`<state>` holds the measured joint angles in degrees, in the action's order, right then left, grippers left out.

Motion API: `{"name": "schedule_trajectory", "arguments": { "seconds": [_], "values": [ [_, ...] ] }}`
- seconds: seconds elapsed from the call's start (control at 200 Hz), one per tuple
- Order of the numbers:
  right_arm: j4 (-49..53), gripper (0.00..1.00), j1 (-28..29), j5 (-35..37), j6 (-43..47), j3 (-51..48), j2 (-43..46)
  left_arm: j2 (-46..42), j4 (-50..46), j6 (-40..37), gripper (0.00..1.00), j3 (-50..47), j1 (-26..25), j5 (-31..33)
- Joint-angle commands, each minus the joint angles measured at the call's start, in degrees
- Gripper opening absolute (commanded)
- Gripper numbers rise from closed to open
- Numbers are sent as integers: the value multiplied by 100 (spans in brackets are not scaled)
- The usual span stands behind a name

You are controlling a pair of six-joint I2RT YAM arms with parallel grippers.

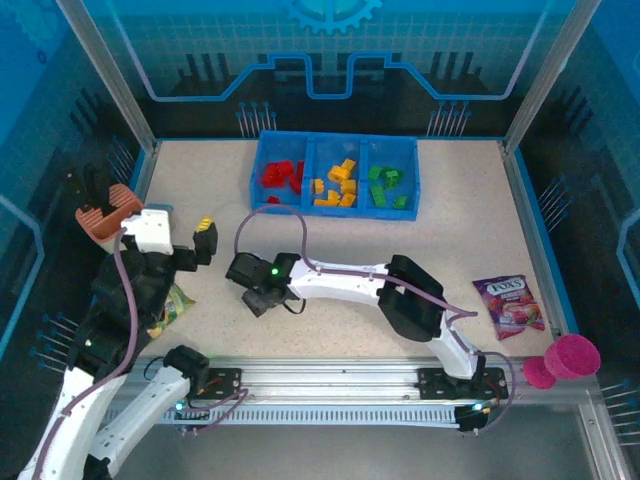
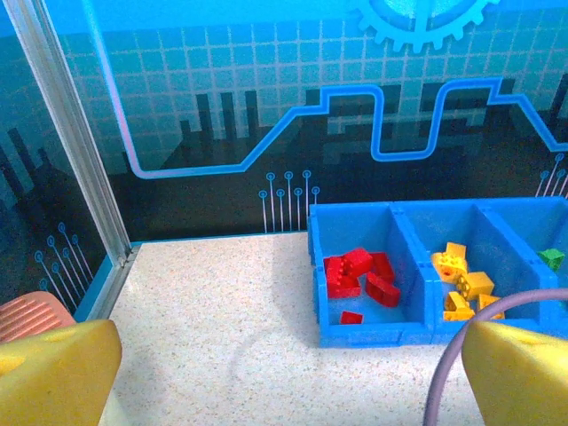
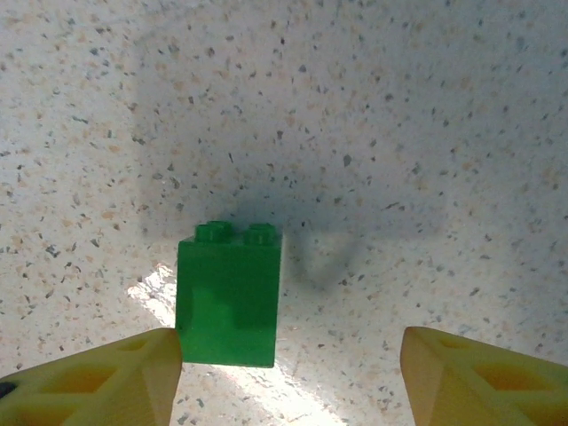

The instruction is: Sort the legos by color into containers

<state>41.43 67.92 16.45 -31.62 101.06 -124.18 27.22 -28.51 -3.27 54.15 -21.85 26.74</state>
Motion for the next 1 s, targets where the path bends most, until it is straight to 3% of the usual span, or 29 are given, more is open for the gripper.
{"name": "schedule_trajectory", "arguments": {
  "seconds": [0.0, 0.38, 0.53, 0.65, 0.801, 0.996],
  "values": [
    [280, 69, -43, -300, -371, 342, -196, -112, -169, 159, 99, -84, 31, 57],
    [81, 70, -137, -458, -330, 506, -710, -88, -146, 254, 99, -110, 31, -2],
    [337, 61, -225, -476, -224, 797, -880, -51, -139, 256, 99, -122, 31, 20],
    [637, 44, -296, -344, -200, 853, -1070, -16, -95, 255, 99, -144, 31, 58],
    [486, 28, -473, -158, -91, 262, -595, 89, 29, 265, 99, -229, 31, 51],
    [662, 25, -1110, 613, 226, -1277, 1050, 352, 210, 281, 99, -302, 31, 7]
  ]
}}
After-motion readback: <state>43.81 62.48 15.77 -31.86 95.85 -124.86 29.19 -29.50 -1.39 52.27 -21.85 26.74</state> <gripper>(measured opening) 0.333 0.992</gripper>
